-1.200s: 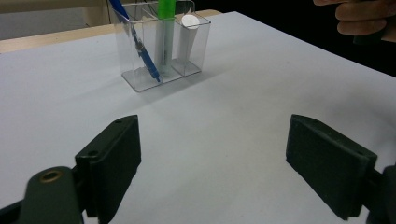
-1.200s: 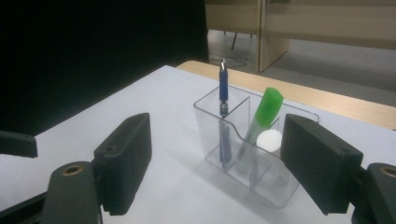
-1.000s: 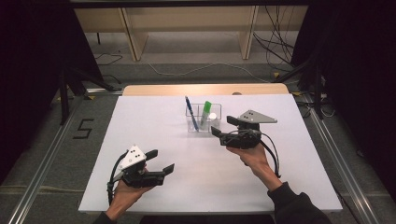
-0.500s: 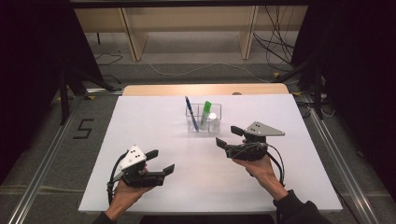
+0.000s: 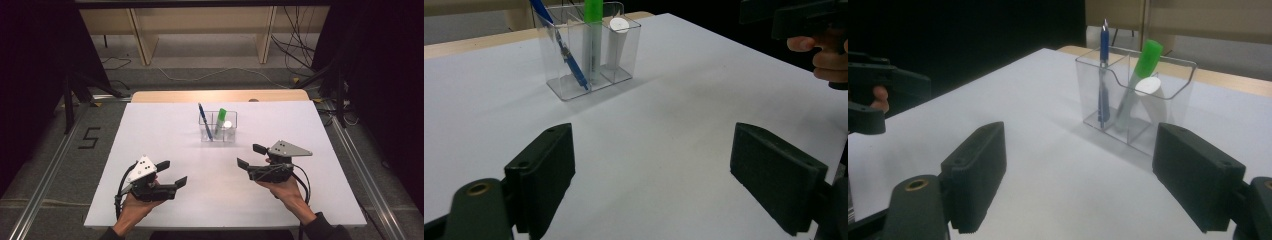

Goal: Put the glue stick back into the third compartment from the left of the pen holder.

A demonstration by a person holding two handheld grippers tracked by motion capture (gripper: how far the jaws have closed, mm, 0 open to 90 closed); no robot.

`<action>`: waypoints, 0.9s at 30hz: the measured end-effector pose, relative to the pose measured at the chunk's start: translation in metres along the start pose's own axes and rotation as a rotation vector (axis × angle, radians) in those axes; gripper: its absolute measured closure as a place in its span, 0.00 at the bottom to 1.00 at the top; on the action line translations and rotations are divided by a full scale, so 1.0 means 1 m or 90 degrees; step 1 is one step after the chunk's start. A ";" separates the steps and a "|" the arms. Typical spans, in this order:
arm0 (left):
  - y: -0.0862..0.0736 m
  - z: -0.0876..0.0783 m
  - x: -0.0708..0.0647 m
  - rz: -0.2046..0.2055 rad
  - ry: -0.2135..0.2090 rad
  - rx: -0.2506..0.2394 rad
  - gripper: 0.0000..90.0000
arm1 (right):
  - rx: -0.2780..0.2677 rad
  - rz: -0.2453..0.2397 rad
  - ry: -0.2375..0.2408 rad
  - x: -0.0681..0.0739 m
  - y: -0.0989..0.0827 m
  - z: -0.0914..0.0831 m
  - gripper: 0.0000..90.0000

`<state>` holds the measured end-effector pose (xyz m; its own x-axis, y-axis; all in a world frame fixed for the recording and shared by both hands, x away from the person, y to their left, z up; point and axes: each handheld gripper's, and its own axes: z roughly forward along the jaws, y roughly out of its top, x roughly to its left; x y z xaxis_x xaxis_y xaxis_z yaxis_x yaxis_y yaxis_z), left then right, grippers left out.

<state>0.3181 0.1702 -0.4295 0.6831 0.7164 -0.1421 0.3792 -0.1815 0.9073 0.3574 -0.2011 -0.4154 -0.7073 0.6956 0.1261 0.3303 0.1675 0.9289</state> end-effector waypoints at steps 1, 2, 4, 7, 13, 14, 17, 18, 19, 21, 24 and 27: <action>0.000 0.000 0.000 0.000 0.000 0.000 0.20 | 0.000 0.002 -0.001 0.000 -0.001 -0.002 0.25; 0.000 0.000 0.000 0.000 0.000 0.000 0.20 | 0.000 0.006 -0.001 -0.001 -0.003 -0.004 0.25; 0.000 0.000 0.000 -0.001 0.000 0.000 0.20 | 0.001 0.010 -0.005 -0.002 -0.006 -0.009 0.25; 0.000 0.000 -0.001 0.000 -0.003 0.000 0.20 | 0.004 0.011 -0.011 -0.003 -0.010 -0.014 0.25; 0.001 0.000 -0.001 -0.007 -0.009 -0.004 0.20 | 0.001 0.015 -0.018 -0.005 -0.016 -0.025 0.25; 0.001 0.000 -0.001 -0.006 -0.009 -0.003 0.20 | 0.001 0.015 -0.019 -0.004 -0.017 -0.027 0.25; 0.001 0.000 -0.001 -0.006 -0.012 -0.003 0.20 | 0.000 0.013 -0.020 -0.004 -0.020 -0.031 0.24; 0.001 0.000 -0.002 -0.006 -0.012 -0.002 0.20 | -0.001 0.014 -0.020 -0.004 -0.021 -0.032 0.24; 0.001 0.000 -0.002 -0.005 -0.012 -0.001 0.20 | -0.001 0.015 -0.019 -0.004 -0.022 -0.034 0.24; 0.001 0.000 -0.002 -0.005 -0.012 -0.001 0.20 | 0.000 0.015 -0.020 -0.004 -0.025 -0.036 0.24; 0.001 0.000 -0.002 -0.006 -0.013 -0.002 0.20 | 0.004 0.013 -0.021 -0.003 -0.029 -0.039 0.24; 0.000 0.000 -0.002 -0.005 -0.014 0.000 0.20 | 0.010 0.012 -0.022 -0.001 -0.032 -0.042 0.24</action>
<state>0.3165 0.1685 -0.4287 0.6930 0.7034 -0.1582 0.3847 -0.1752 0.9062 0.3216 -0.2362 -0.4306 -0.6784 0.7229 0.1310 0.3530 0.1643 0.9211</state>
